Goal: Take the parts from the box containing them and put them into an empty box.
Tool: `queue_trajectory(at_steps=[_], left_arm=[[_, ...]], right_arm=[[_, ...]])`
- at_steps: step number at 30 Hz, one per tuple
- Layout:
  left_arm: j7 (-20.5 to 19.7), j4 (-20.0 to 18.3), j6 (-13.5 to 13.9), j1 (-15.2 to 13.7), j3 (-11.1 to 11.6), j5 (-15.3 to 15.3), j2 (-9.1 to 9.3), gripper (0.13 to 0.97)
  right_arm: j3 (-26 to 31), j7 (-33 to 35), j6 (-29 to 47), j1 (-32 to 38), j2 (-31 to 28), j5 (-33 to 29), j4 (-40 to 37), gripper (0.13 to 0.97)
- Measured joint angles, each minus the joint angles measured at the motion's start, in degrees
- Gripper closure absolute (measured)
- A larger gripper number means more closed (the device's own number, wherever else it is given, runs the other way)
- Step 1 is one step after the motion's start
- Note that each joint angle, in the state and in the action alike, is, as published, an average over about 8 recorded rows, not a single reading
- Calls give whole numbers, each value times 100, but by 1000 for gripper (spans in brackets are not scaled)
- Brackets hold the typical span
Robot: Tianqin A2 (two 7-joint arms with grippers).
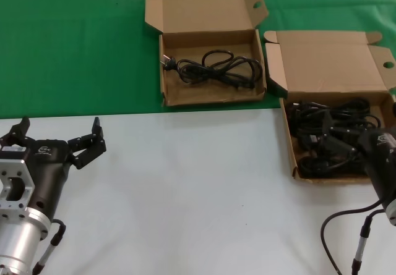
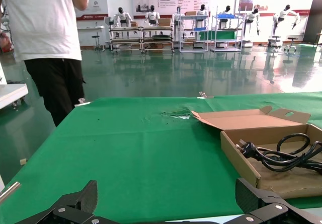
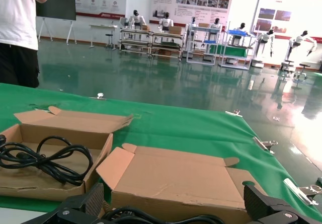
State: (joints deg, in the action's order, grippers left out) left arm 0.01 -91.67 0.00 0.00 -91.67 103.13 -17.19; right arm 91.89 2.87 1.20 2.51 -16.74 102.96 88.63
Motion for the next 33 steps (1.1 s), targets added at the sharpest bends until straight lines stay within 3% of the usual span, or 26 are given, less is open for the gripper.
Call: queue_trajectory(at_steps=[33], left_arm=[[-1,0,0,0,0,0,0,132]], right_arm=[[0,0,0,0,0,0,0,129]])
